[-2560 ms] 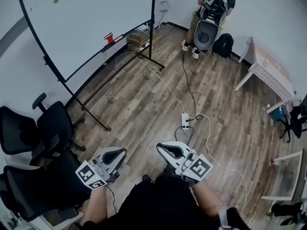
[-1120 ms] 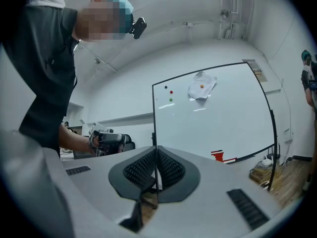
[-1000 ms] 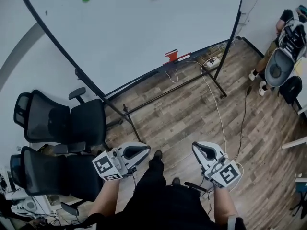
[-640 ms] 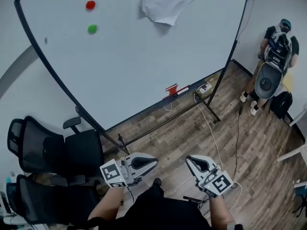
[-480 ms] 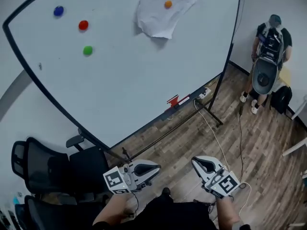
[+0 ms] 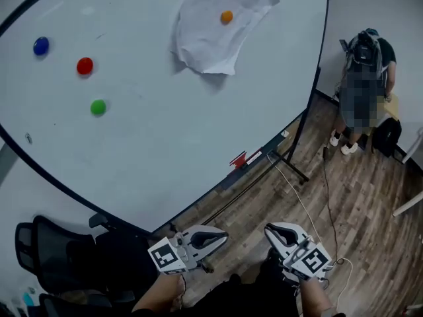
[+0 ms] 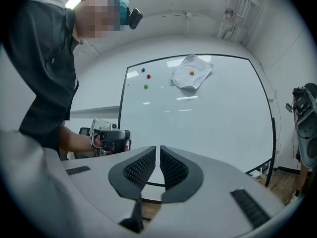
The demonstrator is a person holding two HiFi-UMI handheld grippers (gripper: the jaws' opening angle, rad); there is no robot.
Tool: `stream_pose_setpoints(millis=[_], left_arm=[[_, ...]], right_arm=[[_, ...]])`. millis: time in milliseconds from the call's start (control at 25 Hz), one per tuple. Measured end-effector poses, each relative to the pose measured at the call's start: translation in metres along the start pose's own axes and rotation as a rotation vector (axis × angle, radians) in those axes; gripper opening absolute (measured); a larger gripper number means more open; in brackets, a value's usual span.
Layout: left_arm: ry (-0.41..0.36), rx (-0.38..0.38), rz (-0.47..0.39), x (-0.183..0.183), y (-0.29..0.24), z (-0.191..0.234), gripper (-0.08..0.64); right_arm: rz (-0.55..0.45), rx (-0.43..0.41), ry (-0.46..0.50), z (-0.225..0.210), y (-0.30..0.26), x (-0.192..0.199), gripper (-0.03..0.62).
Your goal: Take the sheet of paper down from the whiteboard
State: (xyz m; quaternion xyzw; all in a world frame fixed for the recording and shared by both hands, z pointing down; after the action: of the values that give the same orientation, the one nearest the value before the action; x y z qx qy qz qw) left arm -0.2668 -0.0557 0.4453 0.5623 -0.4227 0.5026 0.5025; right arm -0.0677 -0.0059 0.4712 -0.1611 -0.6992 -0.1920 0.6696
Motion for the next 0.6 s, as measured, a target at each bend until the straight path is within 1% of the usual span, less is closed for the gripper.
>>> stream_pose_setpoints(millis=[80, 160, 240, 360, 480, 600], left_arm=[[-0.052, -0.015, 0.013, -0.01, -0.009, 0.013, 0.011], [-0.058, -0.056, 0.038, -0.017, -0.014, 0.033, 0.011], [-0.06, -0.113, 0.049, -0.029, -0.02, 0.058, 0.011], [-0.128, -0.217, 0.09, -0.057, -0.039, 0.092, 0.011], [-0.208, -0.31, 0.119, -0.088, -0.068, 0.124, 0.011], [-0.279, -0.402, 0.13, -0.12, -0.093, 0.149, 0.011]], right_arm=[[-0.017, -0.018, -0.014, -0.017, -0.014, 0.007, 0.021], [-0.017, -0.056, -0.042, -0.037, -0.031, 0.013, 0.021], [-0.031, -0.108, -0.054, -0.059, -0.054, 0.013, 0.021], [-0.074, -0.185, -0.024, -0.095, -0.086, 0.01, 0.021], [-0.158, -0.231, 0.004, -0.142, -0.11, -0.02, 0.021], [-0.227, -0.234, 0.024, -0.192, -0.124, -0.057, 0.021]])
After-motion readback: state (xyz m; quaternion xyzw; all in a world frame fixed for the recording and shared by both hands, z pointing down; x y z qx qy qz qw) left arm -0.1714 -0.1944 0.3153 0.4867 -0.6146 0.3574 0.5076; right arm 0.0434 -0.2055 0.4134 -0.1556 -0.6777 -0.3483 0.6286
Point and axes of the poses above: the fingertips, and each gripper's own axes: y backward along the fingers, z to its left, x out of its underside, the point moved 6 cm from there along y, backward along the fingers, and after that the axes turned 11 degrees about x, right-handed, at the moved point
